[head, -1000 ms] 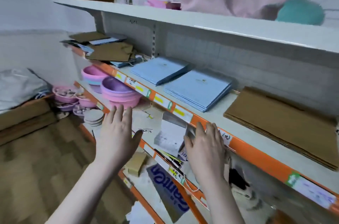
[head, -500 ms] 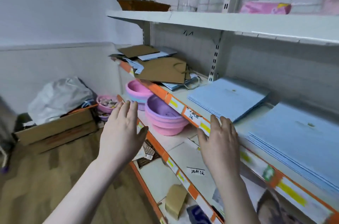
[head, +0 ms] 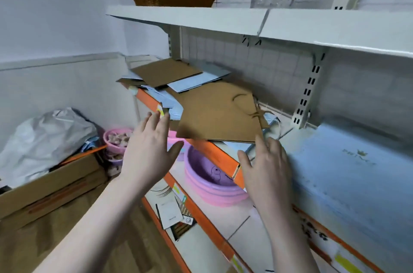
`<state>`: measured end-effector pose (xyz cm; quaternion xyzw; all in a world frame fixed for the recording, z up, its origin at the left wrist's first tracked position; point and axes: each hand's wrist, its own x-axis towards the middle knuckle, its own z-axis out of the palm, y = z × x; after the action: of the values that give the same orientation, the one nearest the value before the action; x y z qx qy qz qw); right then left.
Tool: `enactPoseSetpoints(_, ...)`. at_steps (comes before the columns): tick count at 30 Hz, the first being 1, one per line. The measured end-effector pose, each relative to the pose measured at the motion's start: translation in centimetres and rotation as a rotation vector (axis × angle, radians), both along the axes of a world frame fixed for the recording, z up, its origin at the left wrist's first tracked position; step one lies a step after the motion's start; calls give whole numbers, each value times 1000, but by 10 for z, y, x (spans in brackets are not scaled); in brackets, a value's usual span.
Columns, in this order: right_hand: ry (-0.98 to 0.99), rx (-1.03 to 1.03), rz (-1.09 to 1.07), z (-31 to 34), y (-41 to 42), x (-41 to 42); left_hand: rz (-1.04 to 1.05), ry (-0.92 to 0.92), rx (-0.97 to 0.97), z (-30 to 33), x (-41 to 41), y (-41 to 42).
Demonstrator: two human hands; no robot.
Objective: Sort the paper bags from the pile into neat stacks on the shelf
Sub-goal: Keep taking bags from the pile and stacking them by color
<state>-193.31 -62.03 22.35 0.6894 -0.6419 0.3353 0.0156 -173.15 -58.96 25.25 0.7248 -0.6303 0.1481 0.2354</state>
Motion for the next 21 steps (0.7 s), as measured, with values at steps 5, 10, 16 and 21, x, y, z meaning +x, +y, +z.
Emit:
enactPoseSetpoints(5,16,-35,-194,-10,-43,38,-183,48,19,-4,44,-96)
enactPoseSetpoints(10,24,16,-401,-8,-76,80,-376,1,97,-2,82,-190)
enactPoseSetpoints(16,43,67,-562,-14,-87,119,-580,-71,217,6,81,-262)
enactPoseSetpoints(21,86,174,-668,-24,-98,128,-701,-146,306,-11,73,-291)
